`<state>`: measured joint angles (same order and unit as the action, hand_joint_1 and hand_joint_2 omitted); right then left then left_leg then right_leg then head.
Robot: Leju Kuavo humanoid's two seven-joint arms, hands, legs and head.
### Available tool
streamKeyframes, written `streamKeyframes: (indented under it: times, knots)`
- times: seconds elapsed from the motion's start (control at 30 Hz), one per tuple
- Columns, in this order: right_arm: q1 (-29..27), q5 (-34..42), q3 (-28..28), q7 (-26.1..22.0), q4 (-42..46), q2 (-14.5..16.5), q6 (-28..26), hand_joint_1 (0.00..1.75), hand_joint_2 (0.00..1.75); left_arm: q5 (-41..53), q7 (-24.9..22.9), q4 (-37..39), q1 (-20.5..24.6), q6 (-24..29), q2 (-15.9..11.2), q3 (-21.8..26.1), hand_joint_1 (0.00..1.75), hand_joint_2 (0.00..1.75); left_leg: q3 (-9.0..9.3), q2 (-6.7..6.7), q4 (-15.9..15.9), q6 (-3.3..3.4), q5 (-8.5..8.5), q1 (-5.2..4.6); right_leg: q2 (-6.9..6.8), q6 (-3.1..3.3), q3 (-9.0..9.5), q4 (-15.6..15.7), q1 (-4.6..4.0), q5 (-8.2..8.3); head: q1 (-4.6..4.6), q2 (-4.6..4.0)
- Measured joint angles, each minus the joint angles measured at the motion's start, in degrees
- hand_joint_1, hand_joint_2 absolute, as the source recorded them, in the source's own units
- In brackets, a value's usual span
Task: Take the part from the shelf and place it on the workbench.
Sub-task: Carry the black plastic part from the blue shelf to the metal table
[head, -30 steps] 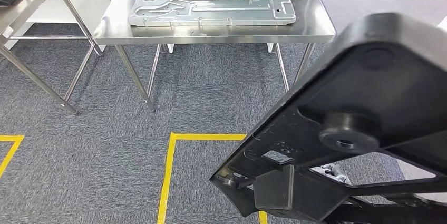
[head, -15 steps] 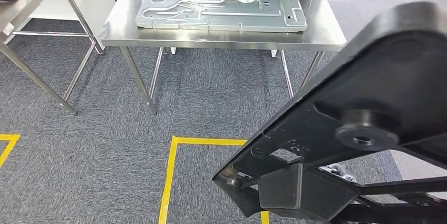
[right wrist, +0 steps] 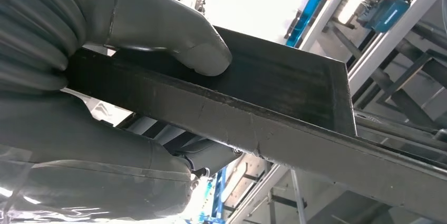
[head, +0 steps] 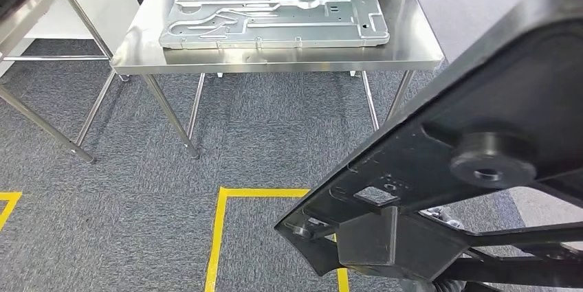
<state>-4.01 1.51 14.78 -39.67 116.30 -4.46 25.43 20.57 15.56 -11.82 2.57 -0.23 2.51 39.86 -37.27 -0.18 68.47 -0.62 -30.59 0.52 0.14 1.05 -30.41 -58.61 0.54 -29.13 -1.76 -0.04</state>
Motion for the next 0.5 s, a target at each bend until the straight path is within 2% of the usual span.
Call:
streamKeyframes:
  times: [0.03, 0.07, 0.1, 0.17, 0.23, 0.27, 0.3, 0.4, 0.43, 0.47, 0.5]
  knots:
    - [0.1, 0.0, 0.0, 0.0, -0.1, 0.1, 0.1, 1.62, 1.75, 0.0, 0.0, 0.0, 0.0, 0.0, 0.0, 0.1, 0.0, 1.75, 1.1, 0.03, -3.6, 0.22, 2.33, -0.05, -0.01, -0.18, 0.61, 0.0, 0.0, -0.42, -0.02, 0.0]
    - [0.2, 0.1, 0.0, 0.0, -0.1, 0.2, 0.2, 1.62, 1.75, 0.0, 0.0, 0.0, 0.0, 0.1, 0.0, 0.1, 0.0, 1.75, 1.91, 0.09, -6.3, 0.45, 3.12, -0.23, 0.0, -0.41, 1.02, 0.1, -0.01, -0.77, -0.03, 0.0]
    - [0.3, 0.1, 0.0, 0.0, -0.2, 0.3, 0.2, 1.62, 1.75, 0.0, 0.0, 0.0, 0.0, 0.1, 0.0, 0.2, 0.0, 1.75, 2.4, 0.12, -7.9, 0.76, 3.22, -0.43, -0.01, -0.75, 1.24, 0.1, -0.02, -1.1, -0.03, 0.0]
    - [0.5, 0.1, 0.0, 0.0, -0.4, 0.5, 0.3, 1.62, 1.75, 0.0, -0.1, 0.0, -0.1, 0.1, 0.0, 0.2, 0.0, 1.75, 2.73, 0.09, -8.7, 1.64, 2.57, -0.7, 0.01, -1.59, 1.63, -0.3, -0.09, -1.2, -0.04, 0.0]
    - [0.8, 0.1, 0.0, 0.0, -0.4, 0.6, 0.6, 1.62, 1.75, 0.0, -0.1, 0.0, -0.3, 0.2, 0.0, 0.3, 0.0, 1.75, 4.02, 0.04, -9.4, 2.47, 3.54, -0.44, -0.03, -2.28, 1.95, -1.6, -0.07, -1.43, -0.09, 0.0]
    - [1.1, 0.2, 0.0, 0.0, -0.5, 0.7, 0.7, 1.62, 1.75, 0.0, -0.1, 0.0, -0.2, 0.2, 0.0, 0.4, 0.0, 1.75, 4.69, 0.06, -9.6, 2.74, 3.53, -0.32, -0.04, -2.53, 1.44, -3.0, -0.02, -1.96, -0.18, 0.0]
    - [1.5, 0.2, 0.0, 0.0, -0.5, 0.7, 0.8, 1.62, 1.75, 0.1, -0.1, 0.0, -0.1, 0.2, 0.1, 0.4, 0.0, 1.75, 5.19, 0.06, -9.8, 2.93, 3.43, -0.24, -0.06, -2.74, 0.04, -5.5, 0.09, -3.03, -0.25, 0.0]
    - [2.1, 0.3, 0.0, 0.0, -0.5, 0.8, 1.2, 1.62, 1.75, 0.2, 0.0, 0.0, 0.0, 0.2, 0.1, 0.6, 0.0, 1.75, 5.87, -0.06, -9.8, 3.12, 2.57, -0.29, -0.09, -3.25, -6.6, -14.4, 0.26, -6.73, -0.38, 0.0]
    - [2.1, 0.3, -0.1, 0.0, -0.6, 0.8, 1.3, 1.62, 1.75, 0.2, 0.0, 0.0, 0.0, 0.2, 0.1, 0.6, 0.0, 1.75, 6.27, -0.13, -9.8, 3.07, 2.17, -0.31, -0.09, -3.23, -7.95, -15.1, 0.26, -6.69, -0.39, 0.0]
    - [2.1, 0.3, -0.1, 0.0, -0.6, 0.9, 1.3, 1.62, 1.75, 0.2, -0.1, 0.0, 0.0, 0.2, 0.1, 0.7, 0.0, 1.75, 6.85, -0.18, -9.8, 2.97, 1.71, -0.31, -0.1, -3.11, -8.37, -13.9, 0.24, -5.45, -0.39, 0.0]
    - [2.2, 0.3, -0.1, 0.0, -0.6, 0.9, 1.3, 1.62, 1.75, 0.2, -0.1, 0.0, 0.0, 0.2, 0.1, 0.7, 0.0, 1.75, 7.54, -0.23, -9.8, 2.85, 1.2, -0.31, -0.1, -2.89, -7.93, -11.1, 0.22, -3.1, -0.4, 0.0]
